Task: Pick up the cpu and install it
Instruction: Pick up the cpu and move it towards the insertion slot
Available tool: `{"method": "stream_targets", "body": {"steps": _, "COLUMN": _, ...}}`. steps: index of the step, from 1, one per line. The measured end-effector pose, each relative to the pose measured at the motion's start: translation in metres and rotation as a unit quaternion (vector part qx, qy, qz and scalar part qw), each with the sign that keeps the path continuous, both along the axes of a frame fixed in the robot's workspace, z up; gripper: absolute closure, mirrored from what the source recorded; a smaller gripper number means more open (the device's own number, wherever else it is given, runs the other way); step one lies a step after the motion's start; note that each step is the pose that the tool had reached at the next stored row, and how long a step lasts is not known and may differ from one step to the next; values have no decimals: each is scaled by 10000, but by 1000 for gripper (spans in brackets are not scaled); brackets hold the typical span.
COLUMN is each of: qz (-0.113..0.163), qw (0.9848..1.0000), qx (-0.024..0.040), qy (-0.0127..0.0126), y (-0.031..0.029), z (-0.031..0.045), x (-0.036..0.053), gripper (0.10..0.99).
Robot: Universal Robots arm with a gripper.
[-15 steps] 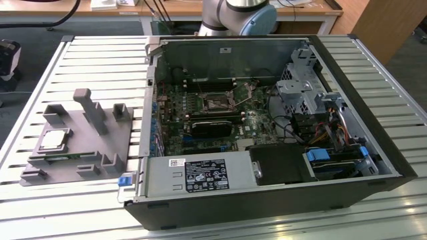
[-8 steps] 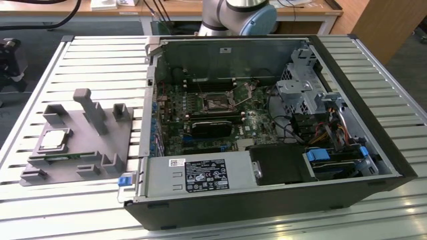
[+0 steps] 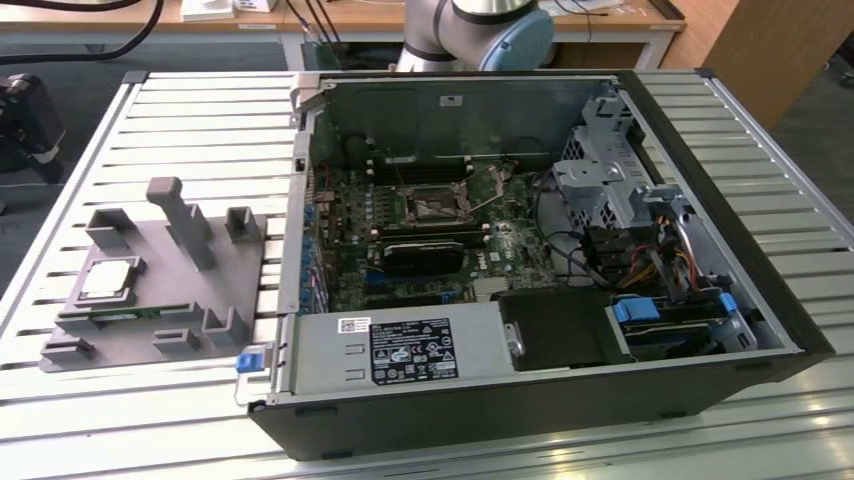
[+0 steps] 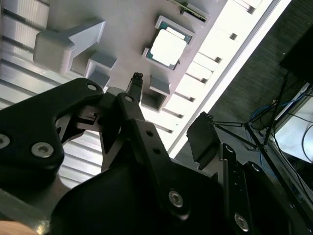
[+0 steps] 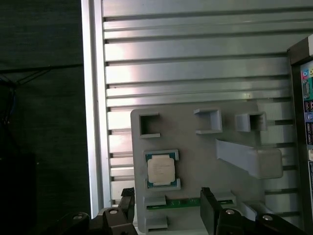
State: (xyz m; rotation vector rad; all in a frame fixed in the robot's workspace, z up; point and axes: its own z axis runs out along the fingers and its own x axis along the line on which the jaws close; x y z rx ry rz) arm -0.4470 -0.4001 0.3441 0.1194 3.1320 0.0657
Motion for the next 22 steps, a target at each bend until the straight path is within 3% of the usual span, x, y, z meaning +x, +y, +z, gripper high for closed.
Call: {"method": "stream_targets", "body": {"steps": 22, "qz": 0, "qw": 10000, "qx": -6, "qy": 0, "y": -1, "z": -91, "x": 0, "gripper": 439}}
